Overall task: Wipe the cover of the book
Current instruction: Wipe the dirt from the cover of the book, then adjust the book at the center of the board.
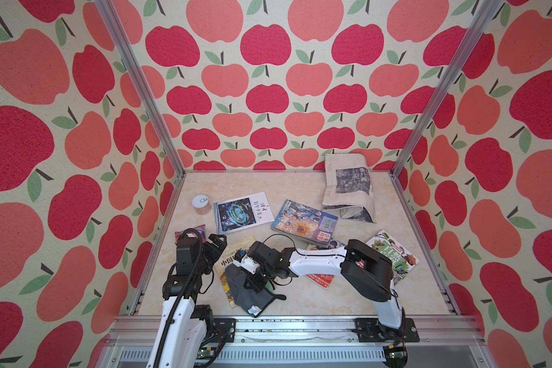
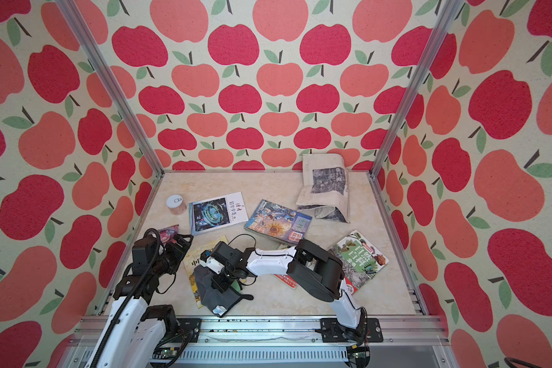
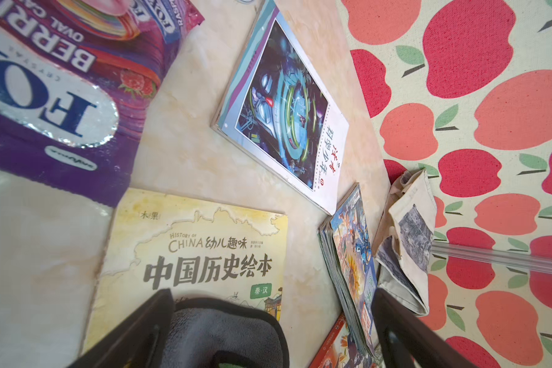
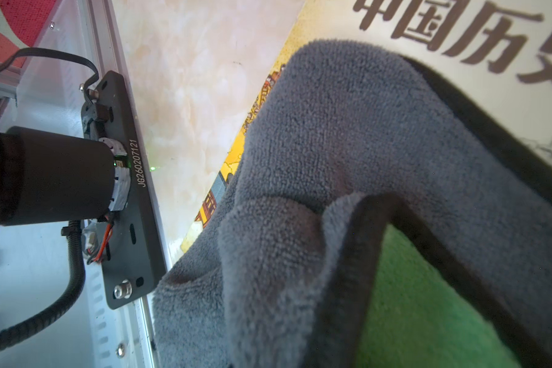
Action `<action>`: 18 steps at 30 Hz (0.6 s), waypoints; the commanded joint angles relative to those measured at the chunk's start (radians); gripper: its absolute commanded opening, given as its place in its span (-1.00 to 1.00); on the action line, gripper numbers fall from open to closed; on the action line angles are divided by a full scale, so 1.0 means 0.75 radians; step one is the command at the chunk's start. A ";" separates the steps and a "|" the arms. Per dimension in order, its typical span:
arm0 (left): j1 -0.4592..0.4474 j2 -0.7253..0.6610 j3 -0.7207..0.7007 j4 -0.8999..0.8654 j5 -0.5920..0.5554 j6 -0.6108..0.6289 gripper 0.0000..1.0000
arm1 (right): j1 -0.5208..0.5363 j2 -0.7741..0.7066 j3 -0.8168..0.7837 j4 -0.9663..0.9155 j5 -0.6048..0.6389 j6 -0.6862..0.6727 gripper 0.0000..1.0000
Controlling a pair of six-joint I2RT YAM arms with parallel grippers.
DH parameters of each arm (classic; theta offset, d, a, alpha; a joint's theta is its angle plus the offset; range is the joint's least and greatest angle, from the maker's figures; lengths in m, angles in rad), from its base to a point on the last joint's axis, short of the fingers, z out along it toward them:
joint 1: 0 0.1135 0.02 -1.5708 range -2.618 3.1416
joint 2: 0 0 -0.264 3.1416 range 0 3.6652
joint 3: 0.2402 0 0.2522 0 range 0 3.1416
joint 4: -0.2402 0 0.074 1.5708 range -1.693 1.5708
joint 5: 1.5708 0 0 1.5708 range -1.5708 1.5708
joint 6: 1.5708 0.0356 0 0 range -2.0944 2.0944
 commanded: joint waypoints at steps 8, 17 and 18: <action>-0.453 0.205 0.133 0.003 -0.340 0.043 0.99 | -0.337 -0.400 -0.380 -0.004 0.065 0.095 -1.00; -1.137 0.755 0.213 0.210 -0.580 -0.194 0.99 | -0.757 -0.867 -0.541 -0.202 0.191 0.017 -1.00; -1.190 0.845 0.264 0.188 -0.560 -0.194 0.99 | -0.792 -0.890 -0.534 -0.221 0.191 0.002 -1.00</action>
